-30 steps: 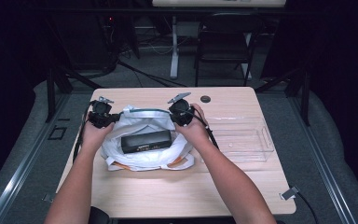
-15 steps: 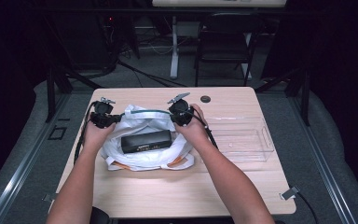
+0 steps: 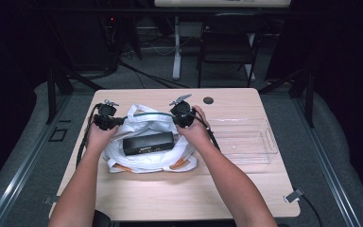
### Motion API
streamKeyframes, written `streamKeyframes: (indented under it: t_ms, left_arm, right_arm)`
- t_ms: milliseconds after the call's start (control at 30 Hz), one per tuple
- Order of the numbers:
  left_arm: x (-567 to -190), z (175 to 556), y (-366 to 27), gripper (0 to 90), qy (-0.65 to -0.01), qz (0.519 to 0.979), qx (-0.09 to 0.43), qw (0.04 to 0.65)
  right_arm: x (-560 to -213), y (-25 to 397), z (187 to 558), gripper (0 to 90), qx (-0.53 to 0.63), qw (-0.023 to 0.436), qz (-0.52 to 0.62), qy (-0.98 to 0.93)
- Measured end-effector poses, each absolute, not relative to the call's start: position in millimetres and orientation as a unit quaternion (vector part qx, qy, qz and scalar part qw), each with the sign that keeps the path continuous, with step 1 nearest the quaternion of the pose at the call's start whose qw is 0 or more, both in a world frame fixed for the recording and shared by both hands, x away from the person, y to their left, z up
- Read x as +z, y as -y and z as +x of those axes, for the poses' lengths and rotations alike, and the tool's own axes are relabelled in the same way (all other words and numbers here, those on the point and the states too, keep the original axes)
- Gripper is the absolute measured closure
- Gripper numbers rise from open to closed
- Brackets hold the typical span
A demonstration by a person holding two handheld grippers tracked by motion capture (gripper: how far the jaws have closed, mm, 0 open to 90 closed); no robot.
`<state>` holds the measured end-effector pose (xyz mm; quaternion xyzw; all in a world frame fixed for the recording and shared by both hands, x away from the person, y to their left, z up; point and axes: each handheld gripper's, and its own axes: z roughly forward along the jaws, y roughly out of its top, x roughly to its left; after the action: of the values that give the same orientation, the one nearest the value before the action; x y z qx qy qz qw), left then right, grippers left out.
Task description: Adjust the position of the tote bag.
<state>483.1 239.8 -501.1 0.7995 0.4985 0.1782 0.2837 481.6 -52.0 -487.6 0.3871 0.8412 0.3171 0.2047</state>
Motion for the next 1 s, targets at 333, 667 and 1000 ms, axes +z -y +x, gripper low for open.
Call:
streamKeyframes:
  t_ms: [333, 667, 1000]
  left_arm:
    - [-508.4, 486.8, -238.3, 87.8, -0.504, 0.802, 0.17, 0.271]
    - [-512.4, 489.3, -237.9, 87.7, -0.505, 0.806, 0.164, 0.263]
    - [-515.4, 490.6, -236.5, 87.4, -0.505, 0.808, 0.165, 0.255]
  right_arm:
    - [-493.1, 52.5, 486.4, 82.4, 0.317, 0.197, 0.394, -0.84]
    - [-497.4, 50.0, 488.4, 82.4, 0.315, 0.197, 0.395, -0.84]
    - [-499.2, 49.3, 490.2, 82.2, 0.309, 0.196, 0.395, -0.843]
